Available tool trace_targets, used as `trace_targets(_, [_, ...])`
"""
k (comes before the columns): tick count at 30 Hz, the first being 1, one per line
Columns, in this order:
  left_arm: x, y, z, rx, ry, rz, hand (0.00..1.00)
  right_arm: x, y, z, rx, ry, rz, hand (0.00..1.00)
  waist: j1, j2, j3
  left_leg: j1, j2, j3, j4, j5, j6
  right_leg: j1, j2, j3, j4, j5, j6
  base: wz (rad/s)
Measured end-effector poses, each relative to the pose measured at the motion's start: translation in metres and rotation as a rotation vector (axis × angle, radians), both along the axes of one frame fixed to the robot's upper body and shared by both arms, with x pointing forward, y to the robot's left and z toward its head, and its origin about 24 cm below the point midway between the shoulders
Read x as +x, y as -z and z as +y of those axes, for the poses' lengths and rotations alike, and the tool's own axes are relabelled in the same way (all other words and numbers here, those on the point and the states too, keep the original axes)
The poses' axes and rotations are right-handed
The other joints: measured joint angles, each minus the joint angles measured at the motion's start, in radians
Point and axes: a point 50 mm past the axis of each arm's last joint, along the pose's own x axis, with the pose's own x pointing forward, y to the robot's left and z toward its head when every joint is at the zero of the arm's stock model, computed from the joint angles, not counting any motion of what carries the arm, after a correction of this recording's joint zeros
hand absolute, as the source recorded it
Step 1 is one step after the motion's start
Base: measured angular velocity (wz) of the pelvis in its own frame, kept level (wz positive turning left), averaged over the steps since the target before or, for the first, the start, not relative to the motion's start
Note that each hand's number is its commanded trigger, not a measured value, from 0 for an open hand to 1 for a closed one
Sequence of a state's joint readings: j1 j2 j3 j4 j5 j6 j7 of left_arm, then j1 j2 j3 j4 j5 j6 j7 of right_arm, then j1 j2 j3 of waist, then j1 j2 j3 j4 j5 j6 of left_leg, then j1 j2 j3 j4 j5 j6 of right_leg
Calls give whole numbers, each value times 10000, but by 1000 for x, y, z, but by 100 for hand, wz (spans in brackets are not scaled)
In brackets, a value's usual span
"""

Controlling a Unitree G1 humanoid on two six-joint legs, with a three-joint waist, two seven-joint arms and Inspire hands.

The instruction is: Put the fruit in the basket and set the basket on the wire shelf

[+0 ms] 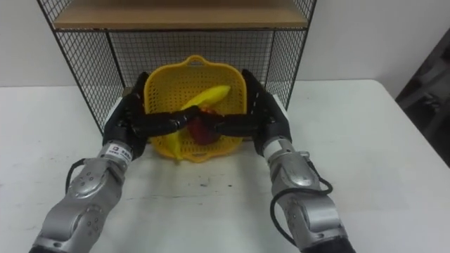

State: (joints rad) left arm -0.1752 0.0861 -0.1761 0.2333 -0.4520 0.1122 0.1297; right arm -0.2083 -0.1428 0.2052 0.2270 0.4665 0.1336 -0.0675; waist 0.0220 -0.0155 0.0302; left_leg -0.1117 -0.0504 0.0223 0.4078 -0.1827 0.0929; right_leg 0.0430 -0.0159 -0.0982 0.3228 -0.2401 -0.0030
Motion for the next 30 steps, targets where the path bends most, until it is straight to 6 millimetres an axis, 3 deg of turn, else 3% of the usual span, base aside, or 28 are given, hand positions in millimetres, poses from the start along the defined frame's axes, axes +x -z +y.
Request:
trace_targets(2, [-1,8,3,-28,-201,648,0,6,-2,1,126,156,116,0,-127,31,15,-5,4,-61,0,4,-3,75,4,-115,-142,52,-4,9])
trace_targets(10, [26,-15,-3,11,-121,430,0,26,-25,4,1214,625,-5,0,-147,54,-1,78,5,-59,-21,76,8,185,4,-139,-168,131,-27,1])
trace_targets(17, [26,-5,-6,-364,-230,1427,0,32,-12,10,1592,1081,1146,0,-116,179,-122,187,9,-47,-116,90,-2,277,2,-136,-293,195,-30,0])
trace_targets(30, [28,5,-14,-376,-686,2308,0,36,6,10,2110,1811,2371,0,83,281,-110,489,-16,-60,-170,108,2,594,-124,-306,-322,173,-39,1])
